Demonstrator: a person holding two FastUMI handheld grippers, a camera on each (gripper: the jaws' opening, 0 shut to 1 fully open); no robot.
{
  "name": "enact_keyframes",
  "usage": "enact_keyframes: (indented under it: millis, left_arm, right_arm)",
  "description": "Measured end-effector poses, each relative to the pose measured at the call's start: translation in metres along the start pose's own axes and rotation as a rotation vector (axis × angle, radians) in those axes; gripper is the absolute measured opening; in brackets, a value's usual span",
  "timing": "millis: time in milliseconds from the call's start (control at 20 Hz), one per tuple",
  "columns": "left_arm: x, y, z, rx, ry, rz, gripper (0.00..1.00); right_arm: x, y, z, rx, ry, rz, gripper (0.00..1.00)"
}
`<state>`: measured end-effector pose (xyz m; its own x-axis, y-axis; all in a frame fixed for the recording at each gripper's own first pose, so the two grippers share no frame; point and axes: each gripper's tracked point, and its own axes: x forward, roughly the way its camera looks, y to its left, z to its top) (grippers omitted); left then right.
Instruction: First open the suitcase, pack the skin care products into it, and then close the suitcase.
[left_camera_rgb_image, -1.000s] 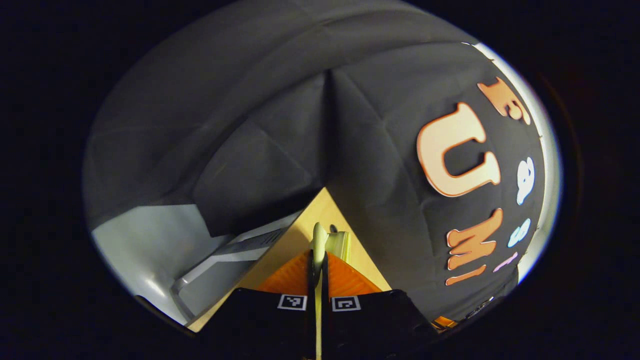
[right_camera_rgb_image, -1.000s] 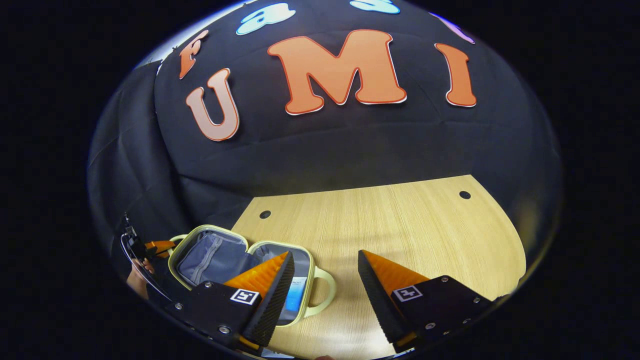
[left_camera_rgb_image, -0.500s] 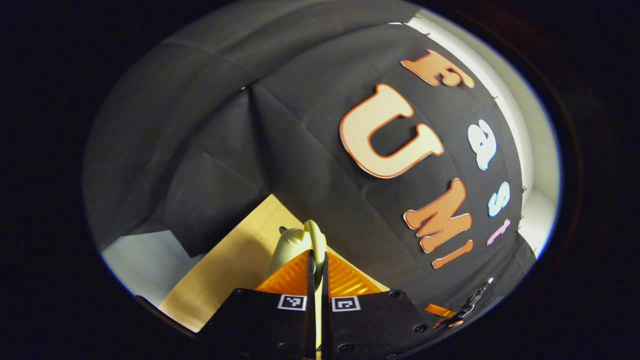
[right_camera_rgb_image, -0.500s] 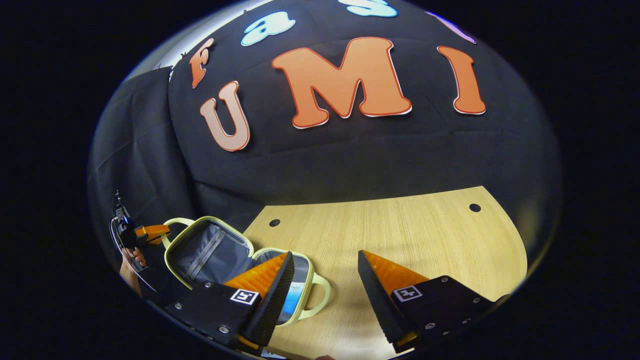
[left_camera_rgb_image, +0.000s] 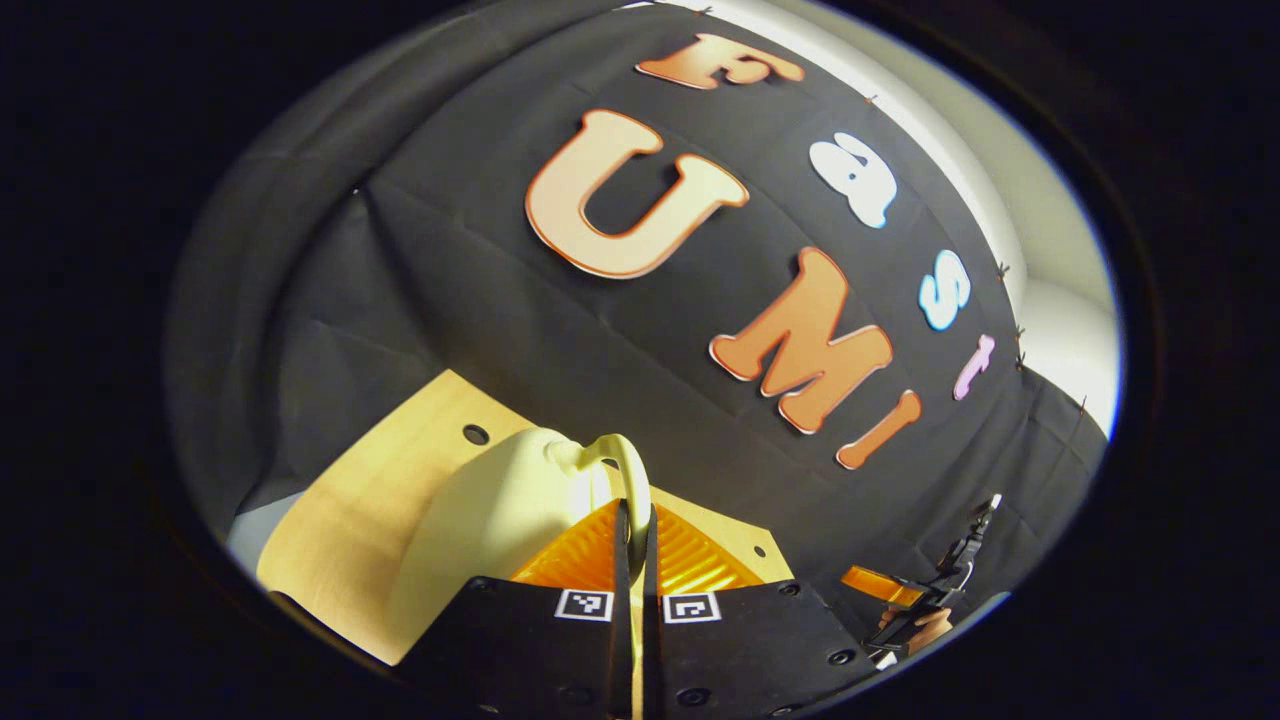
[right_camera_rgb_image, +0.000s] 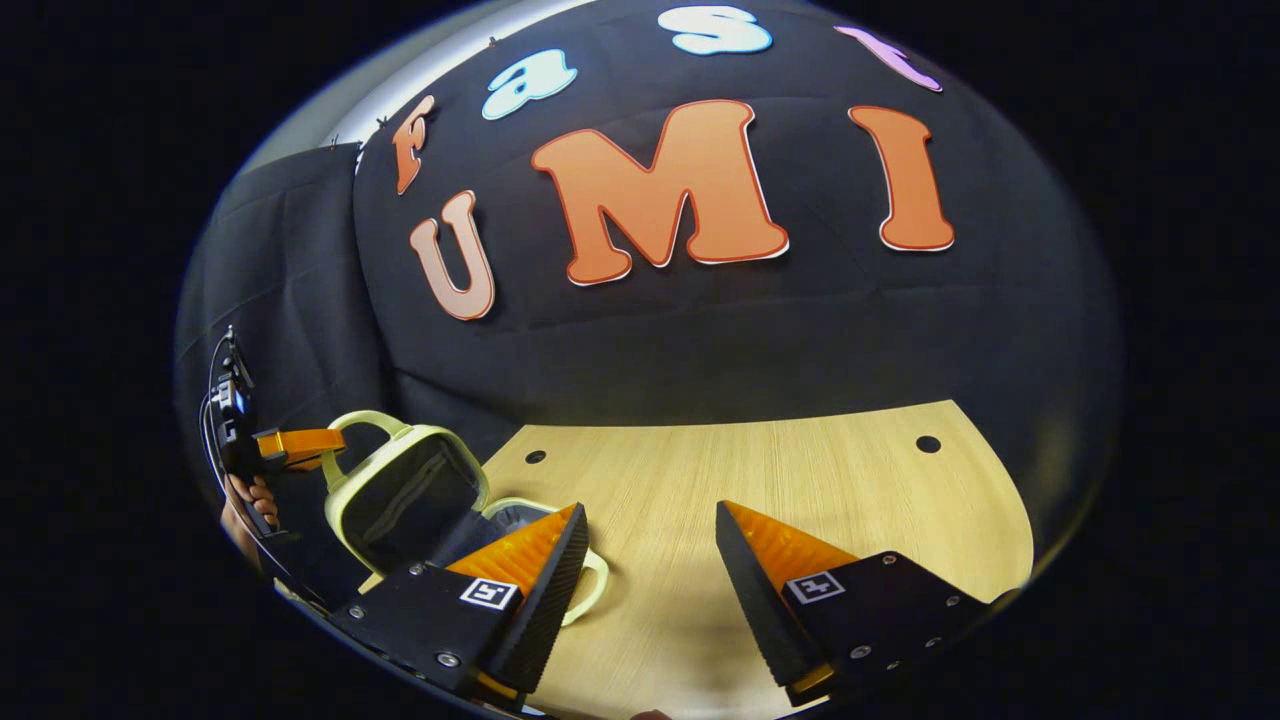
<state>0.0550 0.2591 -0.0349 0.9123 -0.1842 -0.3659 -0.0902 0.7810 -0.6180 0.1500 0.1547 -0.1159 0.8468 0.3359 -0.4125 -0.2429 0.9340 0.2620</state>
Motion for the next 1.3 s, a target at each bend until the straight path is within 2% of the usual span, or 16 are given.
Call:
enact_keyframes:
  millis: [150,250,500,850,1000,1050,1100,1150,1200,1300]
  left_arm:
    - [0.022,-0.035,-0.044,0.069,0.058,-0.011,0.02]
    - [0.032,-0.054,-0.074,0.123,0.104,-0.005,0.04]
    - [0.062,-0.080,-0.150,0.222,0.217,0.015,0.04]
    - [0.093,-0.081,-0.236,0.393,0.402,0.065,0.04]
    - [0.098,-0.069,-0.262,0.563,0.474,0.130,0.04]
    - [0.101,-0.070,-0.265,0.615,0.474,0.134,0.08]
    - [0.100,-0.079,-0.271,0.616,0.483,0.106,0.08]
    - [0.098,-0.099,-0.273,0.587,0.474,0.059,0.19]
    - [0.097,-0.117,-0.277,0.575,0.462,0.030,0.17]
    - [0.097,-0.137,-0.267,0.617,0.407,0.036,0.37]
  right_arm:
    - [-0.015,-0.017,-0.003,-0.011,-0.010,-0.001,0.83]
    - [-0.024,-0.025,-0.010,-0.008,-0.005,0.000,0.83]
    - [-0.047,-0.047,-0.025,-0.006,0.008,-0.010,0.83]
    - [-0.062,-0.063,-0.040,0.005,0.021,-0.037,0.83]
    - [-0.068,-0.066,-0.041,0.005,0.014,-0.047,0.83]
    - [-0.069,-0.067,-0.041,0.003,0.006,-0.053,0.83]
    - [-0.070,-0.067,-0.040,-0.001,0.000,-0.056,0.83]
    - [-0.070,-0.070,-0.039,-0.008,-0.005,-0.066,0.84]
    - [-0.071,-0.071,-0.039,-0.014,-0.008,-0.072,0.83]
    - [-0.074,-0.073,-0.035,-0.026,-0.023,-0.084,0.84]
